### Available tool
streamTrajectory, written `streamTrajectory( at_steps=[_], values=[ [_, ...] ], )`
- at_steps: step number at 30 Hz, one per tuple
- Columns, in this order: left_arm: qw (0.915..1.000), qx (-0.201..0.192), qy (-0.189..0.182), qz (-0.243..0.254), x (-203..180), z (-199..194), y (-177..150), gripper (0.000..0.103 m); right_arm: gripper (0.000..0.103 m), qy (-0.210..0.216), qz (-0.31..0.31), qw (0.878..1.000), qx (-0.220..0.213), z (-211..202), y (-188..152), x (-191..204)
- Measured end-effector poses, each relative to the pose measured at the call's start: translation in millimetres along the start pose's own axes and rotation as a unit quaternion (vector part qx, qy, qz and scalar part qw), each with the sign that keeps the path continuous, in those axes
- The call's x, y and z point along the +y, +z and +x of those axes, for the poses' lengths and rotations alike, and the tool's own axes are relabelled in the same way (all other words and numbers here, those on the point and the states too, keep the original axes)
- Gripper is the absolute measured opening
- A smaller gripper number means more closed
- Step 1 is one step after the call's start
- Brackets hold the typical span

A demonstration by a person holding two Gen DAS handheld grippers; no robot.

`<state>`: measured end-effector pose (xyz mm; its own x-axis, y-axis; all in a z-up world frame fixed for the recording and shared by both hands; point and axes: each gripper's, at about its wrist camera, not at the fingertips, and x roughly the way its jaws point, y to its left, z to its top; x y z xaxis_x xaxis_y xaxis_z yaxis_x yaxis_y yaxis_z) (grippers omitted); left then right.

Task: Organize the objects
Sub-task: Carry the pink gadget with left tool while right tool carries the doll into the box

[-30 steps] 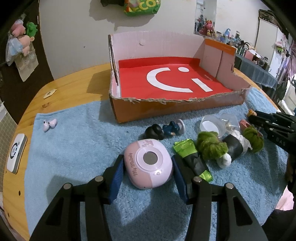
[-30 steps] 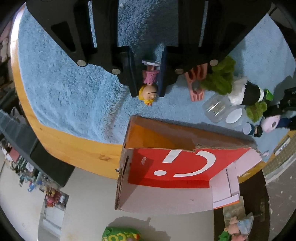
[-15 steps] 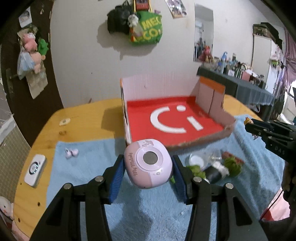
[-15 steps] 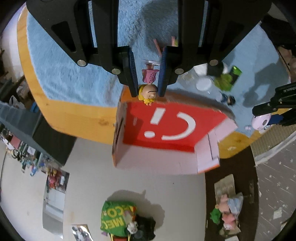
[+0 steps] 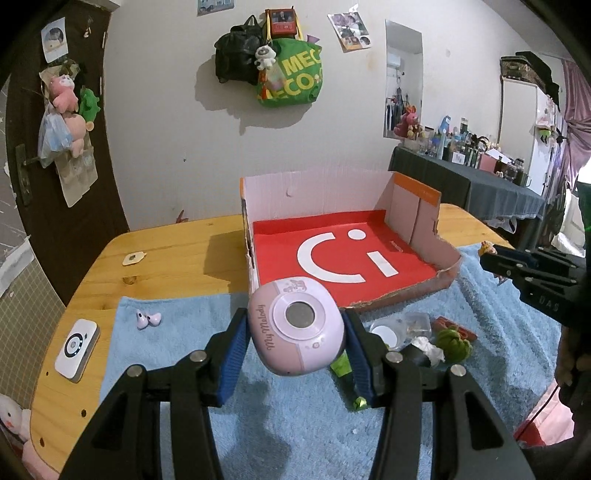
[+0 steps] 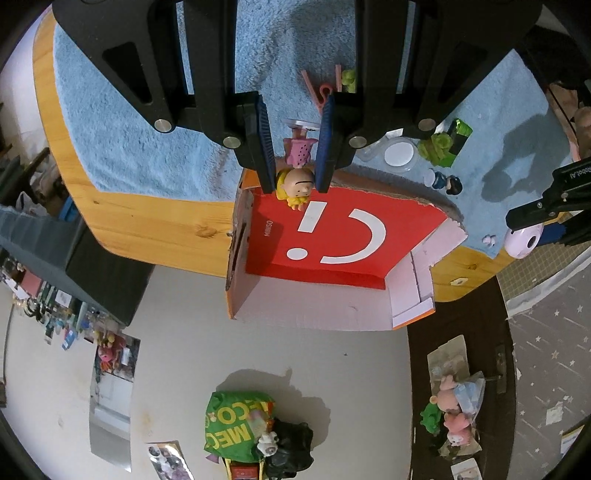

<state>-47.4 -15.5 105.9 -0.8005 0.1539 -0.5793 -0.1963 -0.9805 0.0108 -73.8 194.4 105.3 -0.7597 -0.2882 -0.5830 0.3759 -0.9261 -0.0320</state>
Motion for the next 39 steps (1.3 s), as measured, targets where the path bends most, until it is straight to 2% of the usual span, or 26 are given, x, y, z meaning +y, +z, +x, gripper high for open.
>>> streamTrajectory(
  at_steps=[11,19,23,28,32,39],
  values=[
    [0.9997,-0.023,-0.004,0.007,-5,0,21,0.052,0.021,-0.001,-0.008,1.000,-0.015,1,19,-3],
    [0.9996,-0.003,-0.020,0.018,-13,32,42,0.052,0.021,0.016,-0.022,1.000,0.000,29,43,0],
    [0.9990,0.026,-0.029,0.022,-16,63,51,0.052,0.021,0.031,-0.026,0.999,0.031,57,51,1],
    [0.9972,0.058,-0.023,0.043,-20,98,55,0.053,0.021,0.037,-0.038,0.995,0.082,93,53,2],
    [0.9934,0.094,-0.014,0.064,-23,125,54,0.053,0.021,0.042,-0.045,0.990,0.124,116,53,1],
    [0.9861,0.134,0.003,0.098,-30,155,45,0.053,0.021,0.049,-0.052,0.980,0.184,145,53,-4]
  ],
)
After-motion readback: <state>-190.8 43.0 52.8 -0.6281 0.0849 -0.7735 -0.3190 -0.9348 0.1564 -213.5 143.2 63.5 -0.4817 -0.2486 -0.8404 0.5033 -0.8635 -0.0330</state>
